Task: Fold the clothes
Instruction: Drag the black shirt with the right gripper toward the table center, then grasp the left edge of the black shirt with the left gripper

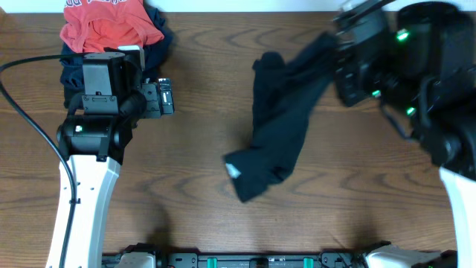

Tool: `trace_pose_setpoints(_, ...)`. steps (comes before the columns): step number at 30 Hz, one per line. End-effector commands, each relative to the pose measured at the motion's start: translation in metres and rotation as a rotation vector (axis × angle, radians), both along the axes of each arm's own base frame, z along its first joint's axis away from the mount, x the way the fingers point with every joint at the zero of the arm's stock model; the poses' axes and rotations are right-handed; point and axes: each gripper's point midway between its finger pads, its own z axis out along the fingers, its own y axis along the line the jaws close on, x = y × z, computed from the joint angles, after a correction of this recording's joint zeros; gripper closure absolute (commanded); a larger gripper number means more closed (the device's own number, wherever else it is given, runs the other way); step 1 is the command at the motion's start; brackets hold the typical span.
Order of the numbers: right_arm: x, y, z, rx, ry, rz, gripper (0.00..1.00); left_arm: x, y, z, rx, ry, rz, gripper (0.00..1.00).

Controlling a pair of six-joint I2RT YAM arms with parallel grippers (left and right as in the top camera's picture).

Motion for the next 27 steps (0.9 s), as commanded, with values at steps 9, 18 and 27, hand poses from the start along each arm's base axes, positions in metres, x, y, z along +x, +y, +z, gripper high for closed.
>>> trace_pose_setpoints(9,0.078,-0.142,-0.094,-0.074,0.207,-0.084,0.99,0.005,-0.019,0.009,-0.055,-0.032,-0.058,0.01)
trace_pose_setpoints(18,0.118,-0.203,-0.178,0.098,0.384,-0.148,0.99,0.045,-0.088,-0.027,-0.052,-0.015,-0.223,0.02)
trace_pose_setpoints(27,0.124,-0.2,-0.196,0.151,0.429,-0.147,0.99,0.076,-0.201,-0.086,-0.016,-0.061,-0.591,0.01)
